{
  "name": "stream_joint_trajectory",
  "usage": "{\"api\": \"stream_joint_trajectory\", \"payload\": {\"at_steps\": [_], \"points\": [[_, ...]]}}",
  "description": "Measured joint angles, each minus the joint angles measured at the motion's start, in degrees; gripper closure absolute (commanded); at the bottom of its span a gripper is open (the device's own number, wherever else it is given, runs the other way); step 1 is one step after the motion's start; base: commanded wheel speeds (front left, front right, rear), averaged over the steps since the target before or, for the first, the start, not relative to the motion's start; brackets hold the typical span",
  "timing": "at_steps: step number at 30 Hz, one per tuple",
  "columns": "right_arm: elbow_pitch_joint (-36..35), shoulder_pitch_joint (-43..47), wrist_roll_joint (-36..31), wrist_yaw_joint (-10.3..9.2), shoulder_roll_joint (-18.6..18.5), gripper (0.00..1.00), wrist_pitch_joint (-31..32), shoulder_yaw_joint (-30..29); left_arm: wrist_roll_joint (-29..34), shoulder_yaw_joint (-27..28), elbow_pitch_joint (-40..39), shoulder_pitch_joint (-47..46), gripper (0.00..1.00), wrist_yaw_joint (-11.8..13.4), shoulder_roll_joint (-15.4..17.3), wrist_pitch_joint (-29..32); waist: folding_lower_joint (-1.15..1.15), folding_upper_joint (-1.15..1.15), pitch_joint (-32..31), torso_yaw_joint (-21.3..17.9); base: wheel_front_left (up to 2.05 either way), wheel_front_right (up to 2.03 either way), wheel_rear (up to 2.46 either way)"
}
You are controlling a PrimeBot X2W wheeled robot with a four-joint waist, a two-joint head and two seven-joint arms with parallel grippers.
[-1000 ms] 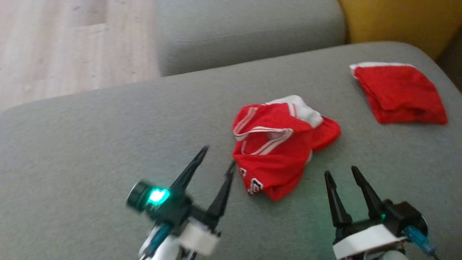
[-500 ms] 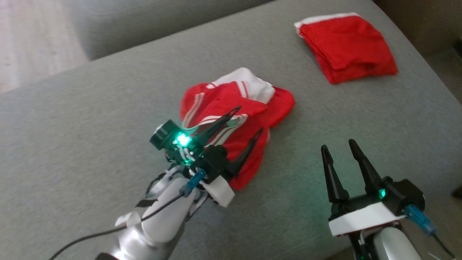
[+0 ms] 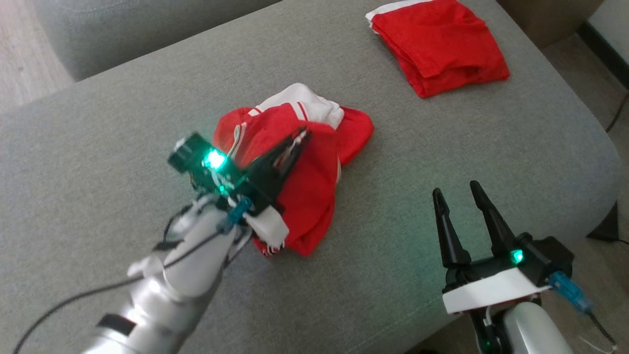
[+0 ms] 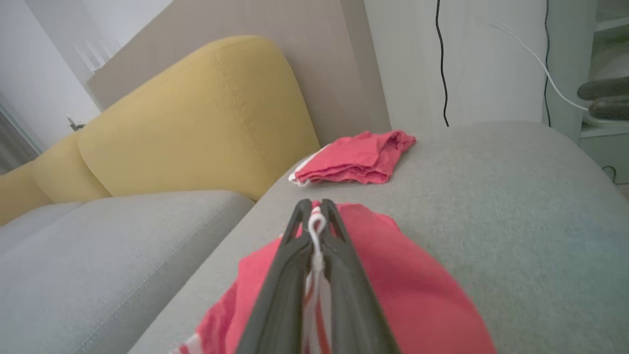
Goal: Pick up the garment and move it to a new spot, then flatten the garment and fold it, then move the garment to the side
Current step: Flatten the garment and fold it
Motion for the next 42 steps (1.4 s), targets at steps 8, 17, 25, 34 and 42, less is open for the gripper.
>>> {"api": "stream_joint_trajectory", "payload": {"at_steps": [8, 17, 25, 34, 42], "points": [[-0.46, -0.18, 2.23, 0.0, 0.05, 0.0, 0.0, 0.78, -5.08, -3.12, -6.9, -16.28, 1.0, -1.4, 0.94, 0.0, 0.0, 0.0, -1.06, -1.46, 0.0, 0.0, 0.0], [-1.64, 0.55, 1.71, 0.0, 0.09, 0.0, 0.0, -0.41, -17.62, 3.92, -16.8, -33.07, 1.0, -1.45, 5.87, -0.25, -0.01, 0.0, -3.87, 0.64, 0.0, 0.0, 0.0], [-3.01, 2.93, -0.66, 0.0, 0.13, 0.0, 0.0, -5.1, -27.0, 11.26, -20.84, -2.48, 1.0, 5.08, 15.8, 1.38, 0.0, 0.0, -4.86, 6.89, 0.0, 0.0, 0.0], [-3.64, 3.35, -2.33, 0.0, 0.22, 0.0, 0.0, -7.08, -44.15, 16.4, -18.62, 34.91, 0.0, 6.45, 14.58, 1.58, -0.01, 0.0, -2.28, 13.64, 0.0, 0.0, 0.0], [-3.65, 3.18, -2.64, 0.0, 0.22, 0.0, 0.0, -6.12, -42.09, 17.68, -28.07, 31.06, 0.0, 5.78, 20.3, 3.7, -0.01, 0.0, -1.18, 15.23, 0.0, 0.0, 0.0]]}}
